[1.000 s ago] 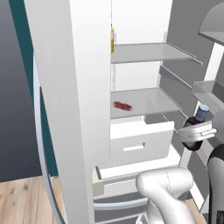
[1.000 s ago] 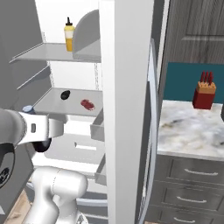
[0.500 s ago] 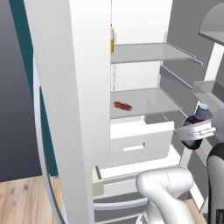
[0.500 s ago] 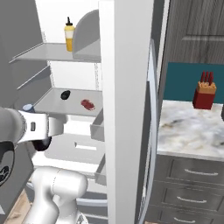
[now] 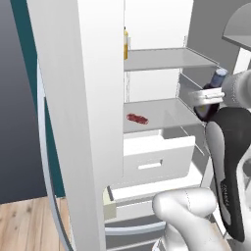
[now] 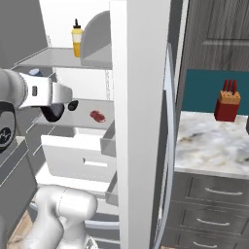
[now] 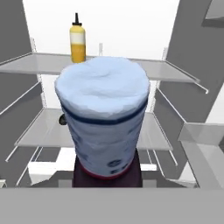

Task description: Place the mustard and condiment bottle from the counter to the top shelf of the fridge. If the existing items in the fridge are on the top shelf, move them to other shelves.

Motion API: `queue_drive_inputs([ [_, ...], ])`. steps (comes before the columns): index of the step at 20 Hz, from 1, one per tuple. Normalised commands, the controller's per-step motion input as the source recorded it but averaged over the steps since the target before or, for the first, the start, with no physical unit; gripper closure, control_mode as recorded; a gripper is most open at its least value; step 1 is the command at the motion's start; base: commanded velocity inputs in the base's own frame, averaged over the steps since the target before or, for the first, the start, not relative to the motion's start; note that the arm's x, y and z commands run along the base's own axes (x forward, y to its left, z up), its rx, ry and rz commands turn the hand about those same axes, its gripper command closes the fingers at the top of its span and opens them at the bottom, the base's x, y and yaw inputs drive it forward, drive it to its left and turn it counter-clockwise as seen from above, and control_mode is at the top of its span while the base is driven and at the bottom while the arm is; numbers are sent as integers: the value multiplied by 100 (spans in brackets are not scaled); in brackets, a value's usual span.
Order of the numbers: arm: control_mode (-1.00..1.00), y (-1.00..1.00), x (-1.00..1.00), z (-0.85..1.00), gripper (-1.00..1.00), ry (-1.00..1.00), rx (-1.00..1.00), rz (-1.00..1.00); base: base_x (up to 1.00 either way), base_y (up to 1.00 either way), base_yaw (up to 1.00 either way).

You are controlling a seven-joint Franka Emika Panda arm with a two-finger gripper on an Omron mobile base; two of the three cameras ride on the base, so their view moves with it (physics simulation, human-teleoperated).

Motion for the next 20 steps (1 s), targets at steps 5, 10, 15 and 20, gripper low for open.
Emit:
queue_drive_inputs([
  [5,-100,0,74,46,100,-10,0,-2,0,0,0],
  [10,-100,2,81,27,100,-8,0,0,0,0,0],
  [15,-100,7,62,3,100,0,3,2,0,0,0],
  [20,-100,8,95,0,100,0,1,2,0,0,0],
])
